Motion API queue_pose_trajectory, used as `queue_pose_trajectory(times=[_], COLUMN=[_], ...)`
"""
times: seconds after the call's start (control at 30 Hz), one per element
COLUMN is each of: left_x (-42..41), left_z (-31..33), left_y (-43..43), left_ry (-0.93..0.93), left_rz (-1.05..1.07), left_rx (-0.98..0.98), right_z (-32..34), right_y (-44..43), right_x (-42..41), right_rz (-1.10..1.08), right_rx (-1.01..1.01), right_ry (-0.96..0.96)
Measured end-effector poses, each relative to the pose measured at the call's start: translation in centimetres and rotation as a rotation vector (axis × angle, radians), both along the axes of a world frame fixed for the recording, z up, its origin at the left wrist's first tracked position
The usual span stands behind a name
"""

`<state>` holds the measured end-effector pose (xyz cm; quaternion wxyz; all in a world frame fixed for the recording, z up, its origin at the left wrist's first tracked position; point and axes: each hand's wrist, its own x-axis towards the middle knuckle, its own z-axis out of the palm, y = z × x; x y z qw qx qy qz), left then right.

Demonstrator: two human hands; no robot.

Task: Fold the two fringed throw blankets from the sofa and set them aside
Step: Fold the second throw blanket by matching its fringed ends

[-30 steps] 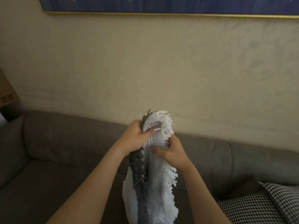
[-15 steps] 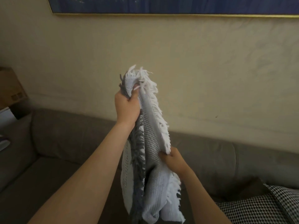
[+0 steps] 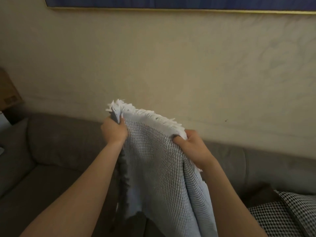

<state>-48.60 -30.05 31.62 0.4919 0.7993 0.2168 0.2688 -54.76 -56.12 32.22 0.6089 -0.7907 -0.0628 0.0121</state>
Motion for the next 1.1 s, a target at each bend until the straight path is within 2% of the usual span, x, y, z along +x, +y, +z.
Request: queue_pose_trajectory(times=[0.1,0.2,0.4,0.47,0.53,0.6,0.67,0.7,0.8,0.93,1.1], left_x=[-0.5,-1.1,-2.2,-2.1,-2.2,-2.7,-3.8,-4.4,-5.7,-6.2,-5.4], left_z=[-1.9,-4.0,-6.3,-6.5,-5.9,-4.5,-2.6,-1.8,-0.1,0.2,2.2], left_y=[0.5,0.9,0.6,0.1,-0.6,-1.9,-3.5,-4.3,-5.7,-5.3,-4.4], left_ry=[0.2,0.322,0.325,0.353,0.37,0.266,0.186,0.164,0.134,0.245,0.32], left_rz=[-0.007,-0.094,-0.237,-0.336,-0.482,-0.735,-1.002,-1.058,-1.101,-1.102,-1.084], left_rx=[0.039,0.083,0.186,0.252,0.395,0.527,0.377,0.3,0.221,0.155,0.25], right_z=[0.8,1.4,1.4,1.0,0.6,0.5,0.4,0.4,0.3,0.6,0.2], right_y=[0.1,0.1,-0.4,0.0,0.5,1.2,2.0,2.4,3.2,3.4,3.3], right_x=[-0.2,-0.5,0.2,0.2,0.0,-0.2,-0.2,-0.2,0.1,0.2,0.1], right_rz=[0.024,0.07,0.089,0.085,0.09,0.082,0.077,0.07,-0.01,-0.048,-0.008], right_rx=[-0.102,-0.144,-0.503,-0.536,-0.496,-0.443,-0.42,-0.414,-0.399,-0.338,-0.276], right_ry=[-0.08,-0.104,-0.203,-0.221,-0.223,-0.228,-0.231,-0.228,-0.229,-0.205,-0.15])
